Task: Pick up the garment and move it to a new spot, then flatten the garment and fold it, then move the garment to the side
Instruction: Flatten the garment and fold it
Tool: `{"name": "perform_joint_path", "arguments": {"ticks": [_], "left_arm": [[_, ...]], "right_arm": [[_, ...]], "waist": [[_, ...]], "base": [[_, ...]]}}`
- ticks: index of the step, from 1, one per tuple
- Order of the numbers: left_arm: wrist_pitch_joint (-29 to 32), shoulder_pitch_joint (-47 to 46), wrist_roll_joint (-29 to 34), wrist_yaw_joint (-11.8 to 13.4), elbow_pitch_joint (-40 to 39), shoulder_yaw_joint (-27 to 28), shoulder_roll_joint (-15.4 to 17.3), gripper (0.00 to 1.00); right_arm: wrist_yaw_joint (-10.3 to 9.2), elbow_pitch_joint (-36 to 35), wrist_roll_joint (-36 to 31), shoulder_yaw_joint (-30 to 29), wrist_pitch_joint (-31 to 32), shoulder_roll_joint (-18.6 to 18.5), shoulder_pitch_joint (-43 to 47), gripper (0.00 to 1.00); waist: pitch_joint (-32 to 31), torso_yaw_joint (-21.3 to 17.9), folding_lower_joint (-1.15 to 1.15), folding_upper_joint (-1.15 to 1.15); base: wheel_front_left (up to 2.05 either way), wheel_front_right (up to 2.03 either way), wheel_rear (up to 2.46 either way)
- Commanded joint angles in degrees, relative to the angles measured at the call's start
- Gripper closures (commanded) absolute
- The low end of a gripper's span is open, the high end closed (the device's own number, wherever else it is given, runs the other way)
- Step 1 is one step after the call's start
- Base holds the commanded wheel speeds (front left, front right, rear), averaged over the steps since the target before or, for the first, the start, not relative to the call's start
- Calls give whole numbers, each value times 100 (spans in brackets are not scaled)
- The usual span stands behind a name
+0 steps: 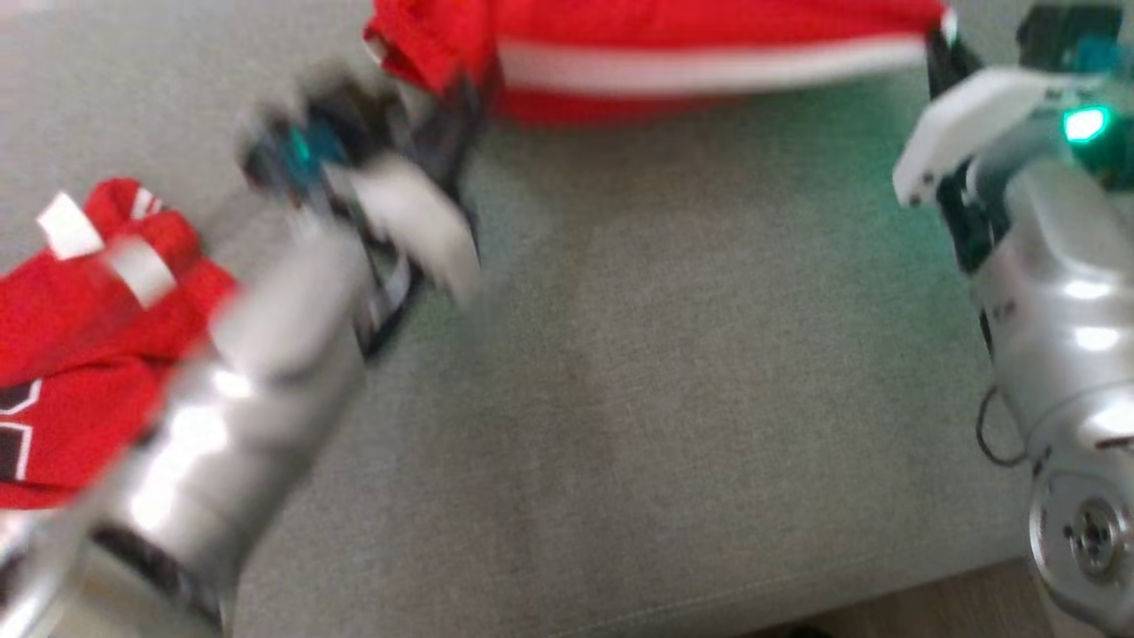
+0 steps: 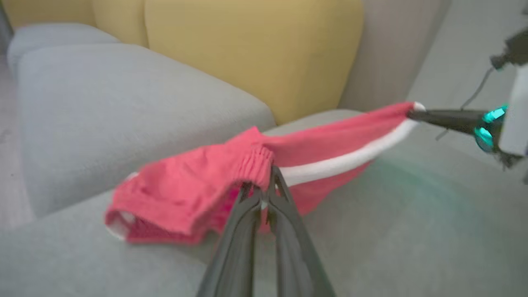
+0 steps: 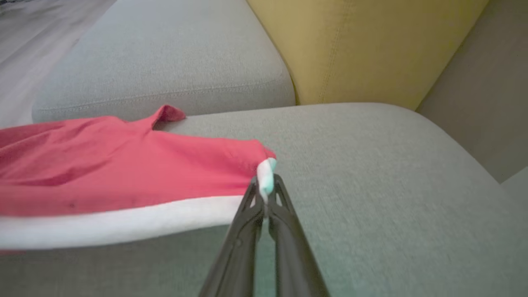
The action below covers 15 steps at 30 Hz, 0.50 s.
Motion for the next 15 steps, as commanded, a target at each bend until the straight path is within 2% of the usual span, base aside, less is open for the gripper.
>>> {"name": "perform_joint_path", "arguments": {"ticks": [1, 6, 11, 15], "left_arm": [[-59, 60, -79, 9, -306, -97, 239, 100], [-127, 945, -230, 8, -707, -600, 396, 100], [-212, 1605, -267, 73, -947, -772, 339, 100], [-267, 2144, -195, 315, -1241, -948, 286, 100]], "right_arm": [[37, -121, 56, 112, 67, -38, -51, 100], [37, 22, 293, 334, 308, -283, 480, 100], [37, 63, 550, 505, 393, -505, 971, 100], [37, 41, 963, 547, 425, -640, 1410, 100]], "waist": [[-225, 77, 1, 0], [-602, 116, 1, 0], [-947, 95, 1, 0], [-1312, 80, 1, 0]], "base": [[0, 0, 0], [0, 0, 0], [0, 0, 0], [0, 0, 0]]}}
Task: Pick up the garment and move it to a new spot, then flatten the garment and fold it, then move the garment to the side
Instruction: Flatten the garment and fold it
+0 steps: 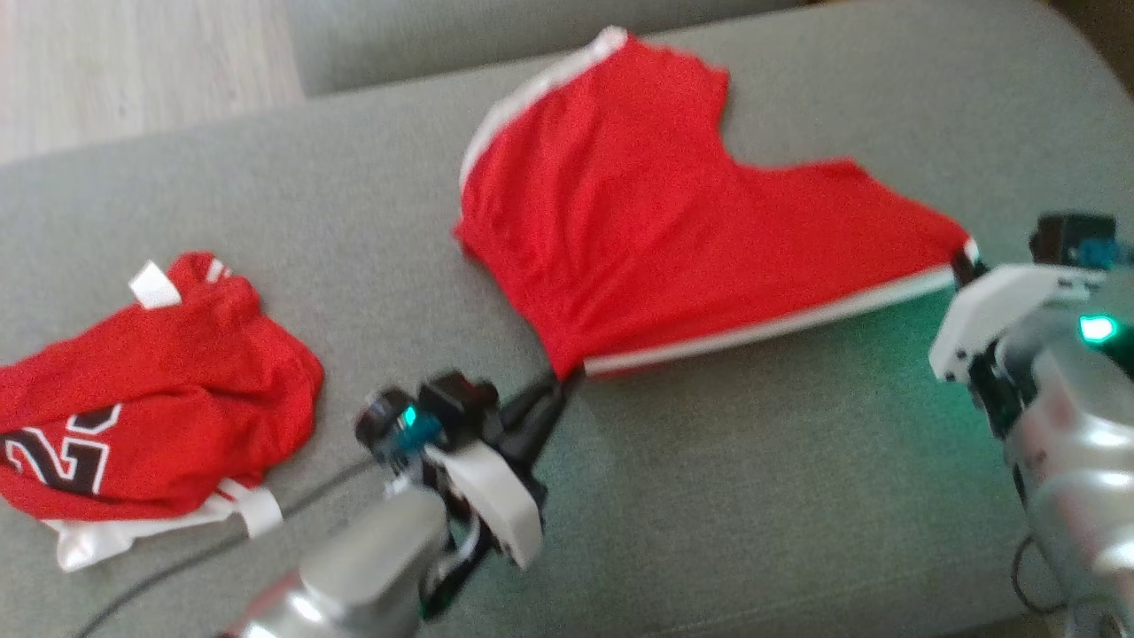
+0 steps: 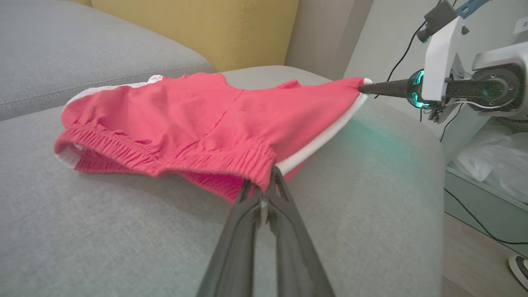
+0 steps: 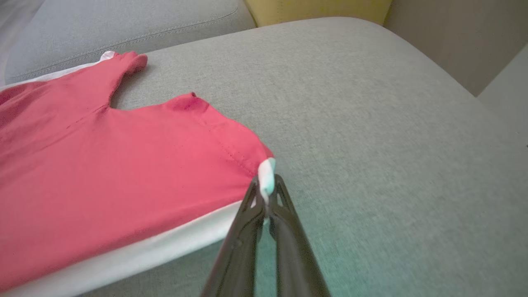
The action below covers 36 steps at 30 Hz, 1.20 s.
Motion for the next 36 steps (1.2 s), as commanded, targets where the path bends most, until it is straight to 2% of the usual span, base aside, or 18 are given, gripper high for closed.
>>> {"name": "perform_joint_path", "arguments": {"ticks": [1, 7, 15, 18, 23, 29, 36], "left_arm": [[-79, -129, 44, 71, -169, 164, 101, 100], [-64, 484, -23, 431, -764, 48, 51, 100], [79, 609, -82, 842, -1264, 131, 117, 100], [79, 383, -100, 1003, -1283, 313, 86, 100], [95, 38, -194, 975, -1102, 509, -10, 100], [134, -550, -102, 889, -704, 575, -148, 100], [101, -1148, -20, 808, -383, 643, -391, 100]], "right_arm": [[37, -189, 88, 111, -1, -139, -42, 100], [37, -668, 706, 208, 119, -310, 711, 100], [37, -2279, 1230, -60, 170, -545, 1463, 100], [37, -3132, 1096, -389, 257, -386, 1538, 100], [37, -3825, 672, -727, 577, -43, 1380, 100], [37, -3925, -117, -913, 537, 197, 668, 100], [37, -3284, -923, -1032, 362, 296, -469, 100]], "waist": [[-239, -16, 2, 0], [-586, -97, 2, 0], [-501, -16, 2, 0], [-286, 111, 2, 0], [59, 320, 2, 0], [581, 587, 2, 0], [1175, 971, 2, 0]], "base": [[0, 0, 0], [0, 0, 0], [0, 0, 0], [0, 0, 0], [0, 0, 0], [0, 0, 0], [0, 0, 0]]}}
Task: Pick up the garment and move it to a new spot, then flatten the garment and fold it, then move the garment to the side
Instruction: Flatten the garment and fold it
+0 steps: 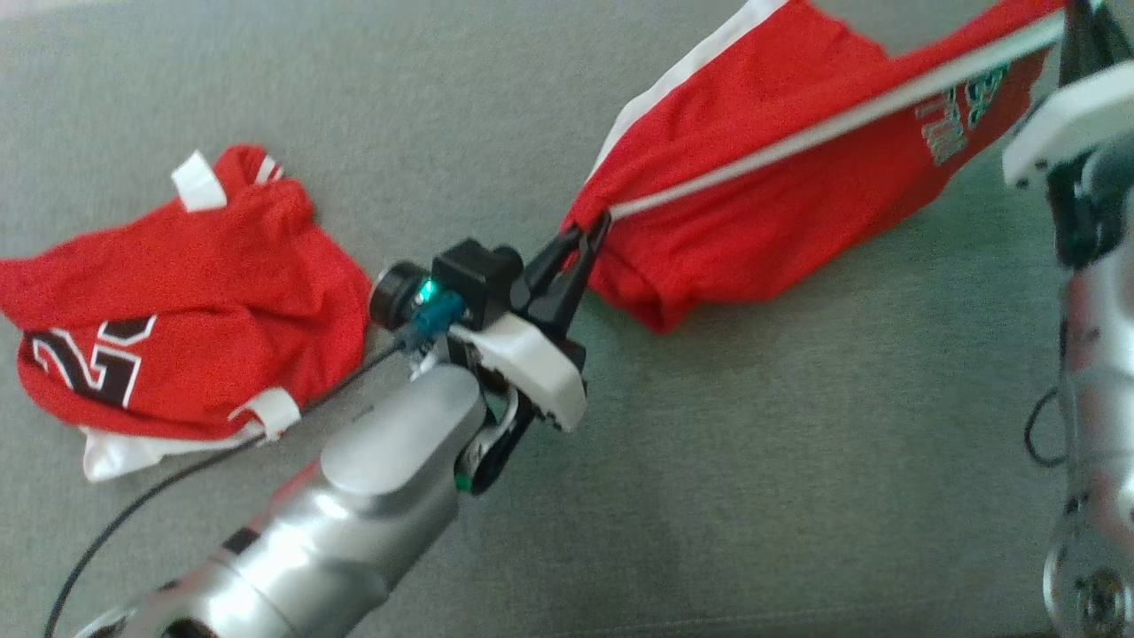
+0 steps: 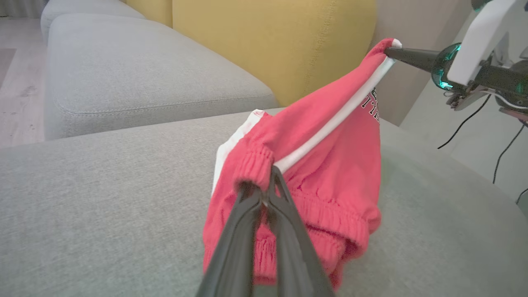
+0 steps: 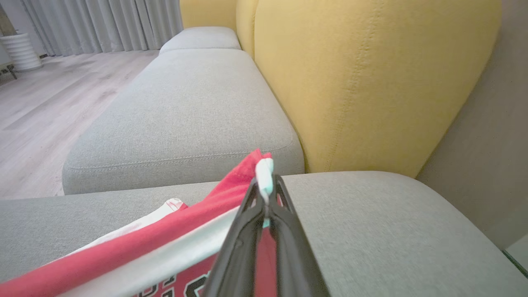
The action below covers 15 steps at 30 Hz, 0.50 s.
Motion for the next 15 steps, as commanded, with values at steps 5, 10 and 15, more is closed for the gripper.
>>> {"name": "perform_joint_path", "arguments": {"ticks": [5, 10, 15], "left_arm": [[-109, -615, 119, -15, 72, 308, -80, 100], [-168, -903, 171, -88, 245, 282, -252, 100], [-229, -1084, 196, -139, 375, 214, -390, 100]], "right_arm": [[36, 414, -412, 5, -125, 12, -995, 100], [36, 1061, -808, -57, -117, -85, -1558, 100], [36, 1529, -1182, -209, -211, -175, -1899, 100]], "waist": [[678, 452, -1, 0], [988, 703, -1, 0], [1189, 892, -1, 0]], "base": [[0, 0, 0], [0, 0, 0], [0, 0, 0]]}}
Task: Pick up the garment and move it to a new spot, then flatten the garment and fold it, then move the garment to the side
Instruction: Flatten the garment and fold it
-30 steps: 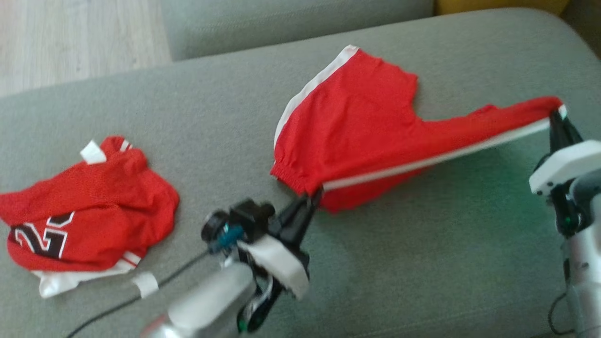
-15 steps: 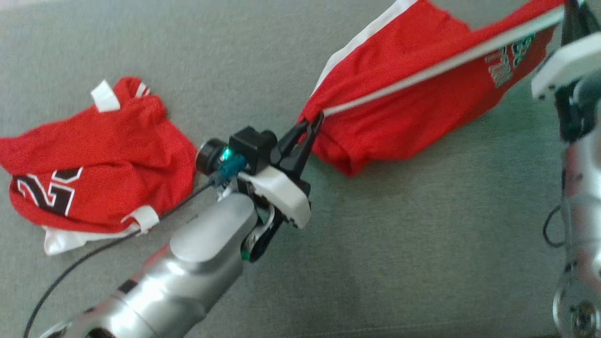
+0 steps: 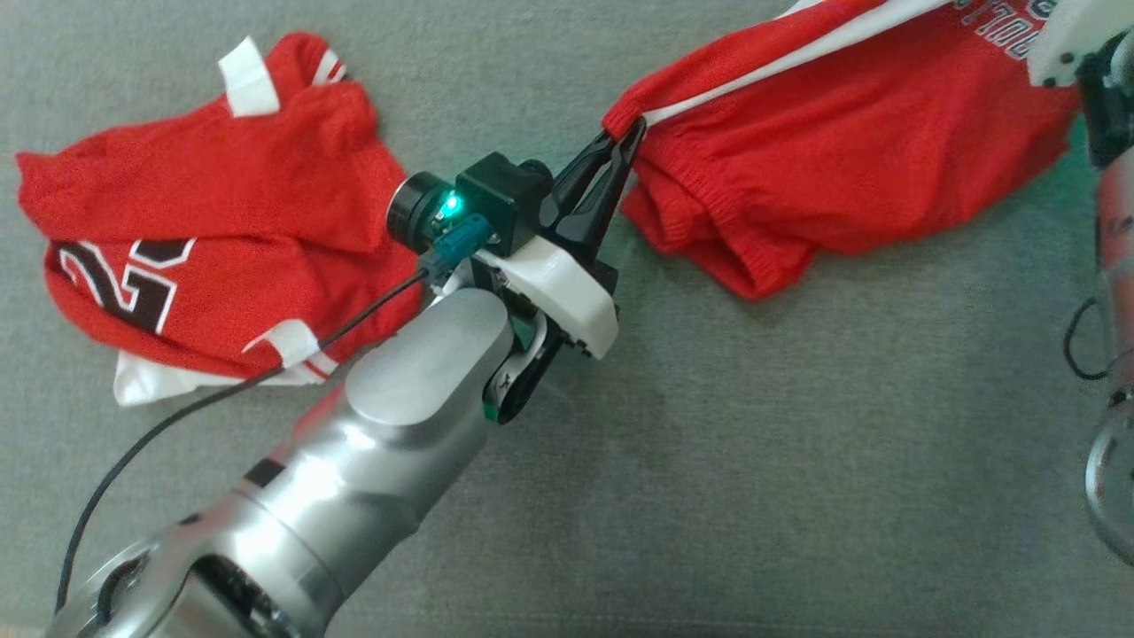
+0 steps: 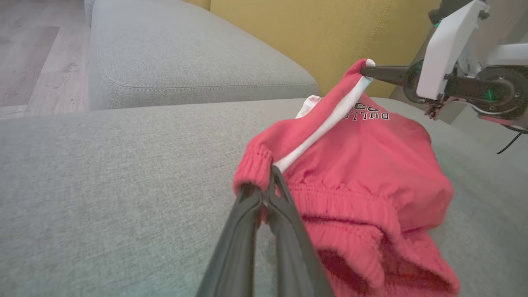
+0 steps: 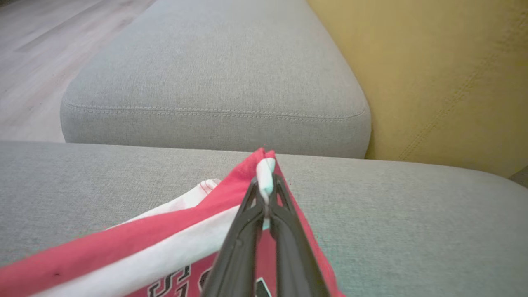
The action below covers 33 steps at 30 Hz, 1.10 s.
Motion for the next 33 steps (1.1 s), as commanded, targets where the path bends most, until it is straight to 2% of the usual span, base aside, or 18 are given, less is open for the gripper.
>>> {"name": "perform_joint_path", "arguments": {"ticks": [1, 6, 7, 8, 9, 10, 11, 17, 22, 26, 30, 33], "left_arm": [[-84, -245, 62, -16, -100, 110, 10, 100], [-135, -297, 36, -47, -22, 29, -48, 100], [-143, -308, 28, -48, -10, 17, -54, 100], [-151, -320, 21, -42, 2, 10, -58, 100], [-159, -331, 17, -33, 14, 0, -62, 56], [-166, -344, 21, -19, 29, -14, -65, 20], [-173, -357, 30, -1, 43, -27, -67, 0], [-210, -330, 57, 102, 174, 25, -72, 0], [-219, -203, 68, 120, 279, 128, -73, 0], [-221, -59, 196, 195, 220, 432, -19, 0], [-221, 159, 467, 355, -133, 967, 197, 0], [-222, 422, 802, 493, -505, 1369, 432, 0]], "right_arm": [[37, -112, -97, 14, -85, -14, -268, 100], [37, 174, -393, -171, -195, -67, -422, 100], [37, 223, -442, -213, -209, -78, -448, 76], [37, 259, -487, -262, -234, -91, -475, 0], [37, 313, -512, -306, -246, -87, -505, 0], [37, 364, -530, -341, -271, -82, -537, 0], [37, 414, -524, -393, -303, -74, -566, 0], [37, 781, -252, -579, -675, 16, -725, 0], [37, 1054, -25, -577, -1040, -23, -687, 0], [37, 1148, 335, -538, -1383, 110, -621, 0], [37, 993, 943, -321, -1567, 381, -484, 0], [37, 432, 1563, 34, -1587, 576, -140, 0]], "waist": [[136, 136, -1, 0], [228, 241, -1, 0], [243, 253, -1, 0], [258, 261, -1, 0], [269, 269, -1, 0], [277, 275, -1, 0], [280, 277, -1, 0], [105, 192, -1, 0], [-296, 61, -1, 0], [-695, -92, -1, 0], [-1078, -254, -1, 0], [-1348, -374, -1, 0]], "base": [[0, 0, 0], [0, 0, 0], [0, 0, 0], [0, 0, 0], [0, 0, 0], [0, 0, 0], [0, 0, 0], [0, 0, 0], [0, 0, 0], [0, 0, 0], [0, 0, 0], [0, 0, 0]]}}
